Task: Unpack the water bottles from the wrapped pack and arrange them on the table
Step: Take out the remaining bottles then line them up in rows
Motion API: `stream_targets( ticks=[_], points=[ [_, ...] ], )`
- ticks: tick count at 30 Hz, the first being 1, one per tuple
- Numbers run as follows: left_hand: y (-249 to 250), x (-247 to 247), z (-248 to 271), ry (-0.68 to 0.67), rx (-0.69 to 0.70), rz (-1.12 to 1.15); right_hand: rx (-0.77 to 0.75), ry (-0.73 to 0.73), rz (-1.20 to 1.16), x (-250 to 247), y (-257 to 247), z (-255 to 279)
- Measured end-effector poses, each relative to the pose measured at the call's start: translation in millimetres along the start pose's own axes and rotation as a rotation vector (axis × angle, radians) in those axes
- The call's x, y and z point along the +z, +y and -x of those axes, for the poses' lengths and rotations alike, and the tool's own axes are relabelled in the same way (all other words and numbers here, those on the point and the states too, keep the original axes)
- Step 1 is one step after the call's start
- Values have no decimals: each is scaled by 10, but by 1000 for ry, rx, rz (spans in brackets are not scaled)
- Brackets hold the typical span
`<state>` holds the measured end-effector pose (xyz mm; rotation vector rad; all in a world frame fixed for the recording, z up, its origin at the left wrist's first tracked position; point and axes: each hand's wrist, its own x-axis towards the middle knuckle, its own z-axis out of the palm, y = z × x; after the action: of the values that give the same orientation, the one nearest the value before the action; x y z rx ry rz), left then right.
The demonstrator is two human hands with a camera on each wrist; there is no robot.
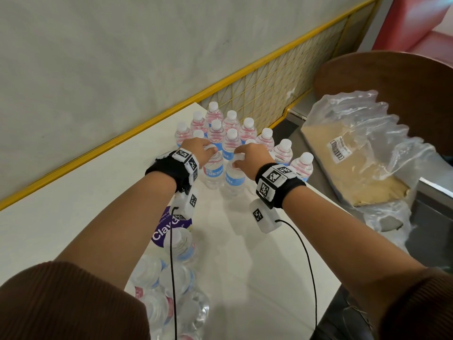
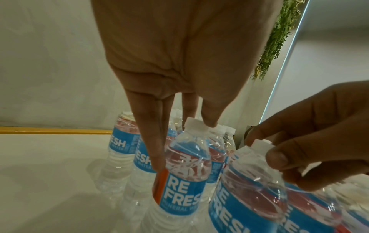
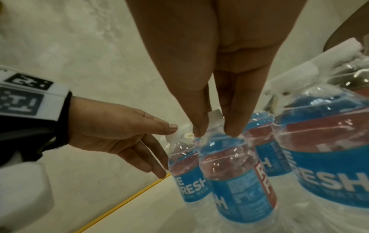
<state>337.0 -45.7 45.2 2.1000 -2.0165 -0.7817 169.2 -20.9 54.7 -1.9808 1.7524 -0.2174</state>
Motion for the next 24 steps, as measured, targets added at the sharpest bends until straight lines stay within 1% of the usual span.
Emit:
stream_targets(
  ticks=[5,9,11,14,17,21,24],
  points=[
    [20,35,-13,30,14,60,-30,-59,90,-10,-44,-74],
    [2,39,-73,4,34,38,-26,-69,137,-5,-54,-107],
    [5,46,-98,-13,35,76,-34,-56,158,-8,-48,-121],
    [8,72,-111,-28,40,135,-23,-36,144,9,-39,-140],
    [-16,86,-140,-38,40,155,-17,-53,128,22,-46,-149],
    [-13,98,-155,-13,28,167,-29,-44,108,14,-64,-161],
    [1,100,-155,5,18,135,-46,-23,111,35,-63,-138]
  ],
)
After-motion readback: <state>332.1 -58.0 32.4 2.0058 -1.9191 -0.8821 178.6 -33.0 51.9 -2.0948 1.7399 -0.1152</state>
